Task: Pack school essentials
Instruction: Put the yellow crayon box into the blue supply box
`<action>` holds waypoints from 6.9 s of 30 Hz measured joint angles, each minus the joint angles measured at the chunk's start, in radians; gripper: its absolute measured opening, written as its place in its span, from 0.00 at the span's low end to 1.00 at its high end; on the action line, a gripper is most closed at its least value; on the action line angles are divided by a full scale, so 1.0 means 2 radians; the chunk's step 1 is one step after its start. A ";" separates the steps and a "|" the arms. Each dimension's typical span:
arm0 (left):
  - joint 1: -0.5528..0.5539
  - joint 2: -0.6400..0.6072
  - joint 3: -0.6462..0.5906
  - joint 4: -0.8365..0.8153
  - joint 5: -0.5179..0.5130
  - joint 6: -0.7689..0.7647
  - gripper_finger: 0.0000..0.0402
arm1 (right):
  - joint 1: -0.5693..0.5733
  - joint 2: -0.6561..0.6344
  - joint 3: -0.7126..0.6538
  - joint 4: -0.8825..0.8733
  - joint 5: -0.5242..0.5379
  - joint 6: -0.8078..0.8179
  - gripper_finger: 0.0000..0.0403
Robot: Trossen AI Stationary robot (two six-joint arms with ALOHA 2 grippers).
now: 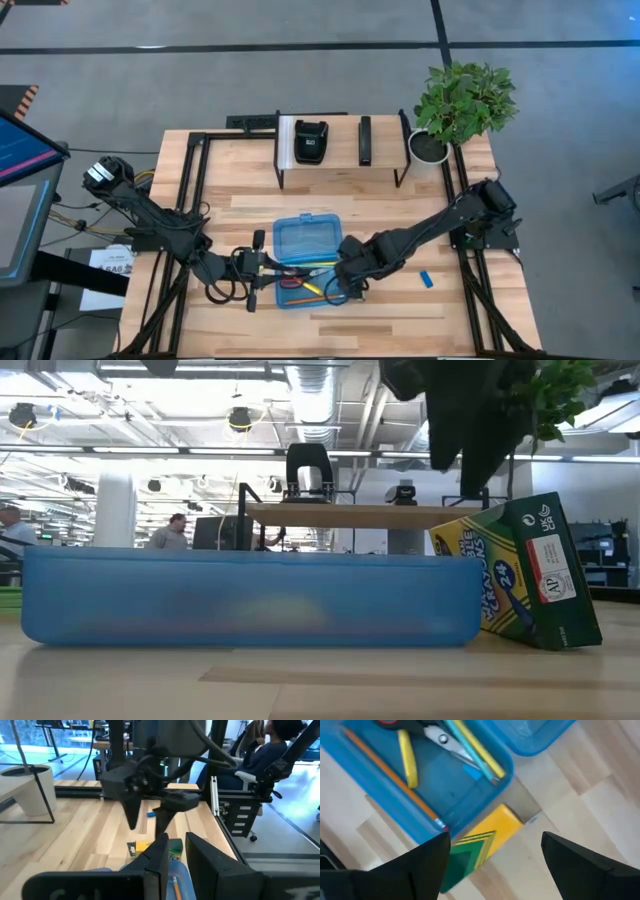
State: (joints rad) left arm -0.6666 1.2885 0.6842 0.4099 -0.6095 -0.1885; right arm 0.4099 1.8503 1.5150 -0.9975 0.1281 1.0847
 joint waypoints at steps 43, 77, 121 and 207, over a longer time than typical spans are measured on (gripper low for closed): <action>0.000 0.000 0.000 -0.001 0.001 -0.009 0.13 | 0.014 0.012 -0.039 0.056 0.013 0.085 0.86; 0.000 0.000 0.000 -0.005 0.001 -0.011 0.13 | 0.014 0.055 -0.039 0.032 -0.065 0.059 0.51; -0.001 0.003 0.000 -0.004 0.013 -0.007 0.13 | -0.105 0.049 -0.014 0.227 -0.309 -0.401 0.17; -0.001 0.003 0.000 -0.005 0.014 -0.008 0.13 | -0.109 0.084 0.007 0.162 -0.092 -0.495 0.52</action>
State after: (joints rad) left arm -0.6683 1.2938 0.6849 0.4000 -0.5817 -0.2035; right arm 0.1925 2.0178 1.5292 -0.6741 -0.0565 0.0943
